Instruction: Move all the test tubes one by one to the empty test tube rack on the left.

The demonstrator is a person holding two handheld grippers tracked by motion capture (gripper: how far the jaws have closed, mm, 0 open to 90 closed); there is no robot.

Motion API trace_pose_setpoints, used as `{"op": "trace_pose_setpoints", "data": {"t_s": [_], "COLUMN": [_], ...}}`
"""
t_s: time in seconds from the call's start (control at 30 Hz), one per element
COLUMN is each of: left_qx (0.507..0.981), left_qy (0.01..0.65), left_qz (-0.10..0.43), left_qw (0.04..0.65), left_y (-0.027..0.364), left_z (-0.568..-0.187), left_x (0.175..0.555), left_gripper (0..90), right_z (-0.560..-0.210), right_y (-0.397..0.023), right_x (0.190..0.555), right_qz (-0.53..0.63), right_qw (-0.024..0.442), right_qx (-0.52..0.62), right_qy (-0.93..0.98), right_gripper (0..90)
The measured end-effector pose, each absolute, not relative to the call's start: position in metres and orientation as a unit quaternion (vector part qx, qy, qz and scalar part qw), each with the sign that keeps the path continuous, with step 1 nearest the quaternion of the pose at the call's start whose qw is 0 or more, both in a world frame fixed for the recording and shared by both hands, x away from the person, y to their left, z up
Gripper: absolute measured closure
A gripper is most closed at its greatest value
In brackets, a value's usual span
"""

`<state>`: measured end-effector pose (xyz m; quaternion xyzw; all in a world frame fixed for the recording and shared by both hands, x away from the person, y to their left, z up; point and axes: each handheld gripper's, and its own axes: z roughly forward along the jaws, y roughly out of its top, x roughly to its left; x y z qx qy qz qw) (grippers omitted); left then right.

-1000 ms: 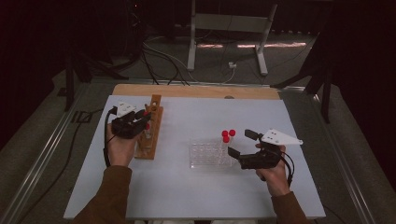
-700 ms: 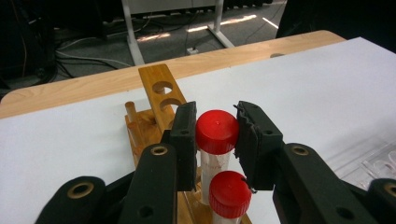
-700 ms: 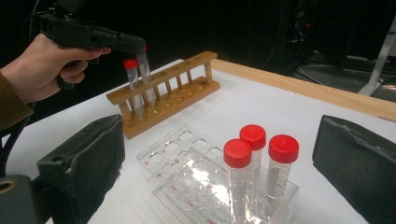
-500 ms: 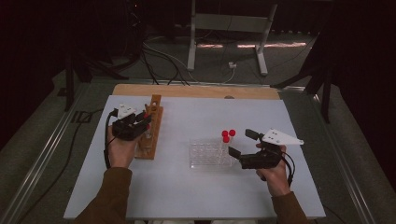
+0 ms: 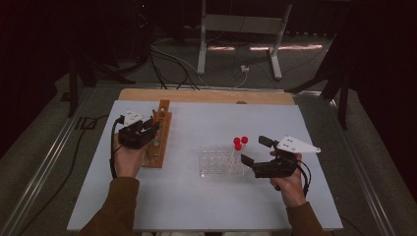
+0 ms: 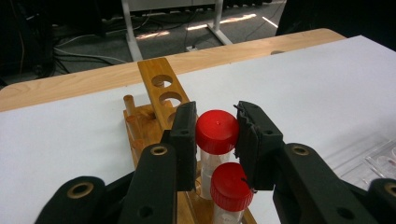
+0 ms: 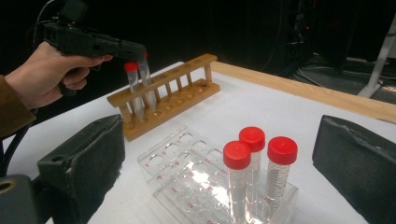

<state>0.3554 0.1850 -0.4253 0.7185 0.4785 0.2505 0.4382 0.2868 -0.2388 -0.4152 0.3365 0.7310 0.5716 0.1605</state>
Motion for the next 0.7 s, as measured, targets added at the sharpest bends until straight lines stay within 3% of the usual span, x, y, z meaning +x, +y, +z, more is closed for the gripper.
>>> {"op": "trace_pose_setpoints", "data": {"t_s": [0.43,0.7], "left_qx": [0.713,0.698], "left_qy": [0.483,0.48], "left_qz": [0.243,0.234], "left_qw": [0.447,0.477], "left_y": [0.1901,0.1917], "left_z": [-0.4281,-0.4236], "left_x": [0.3537,0.3472], "left_gripper": [67.0,48.6], "right_z": [-0.4156,-0.4194], "right_y": [-0.2386,-0.2425], "right_x": [0.2871,0.2904], "right_qz": [0.571,0.568], "right_qw": [0.161,0.165], "right_qx": [0.337,0.347], "right_qy": [0.731,0.728], "right_gripper": [2.0,2.0]}}
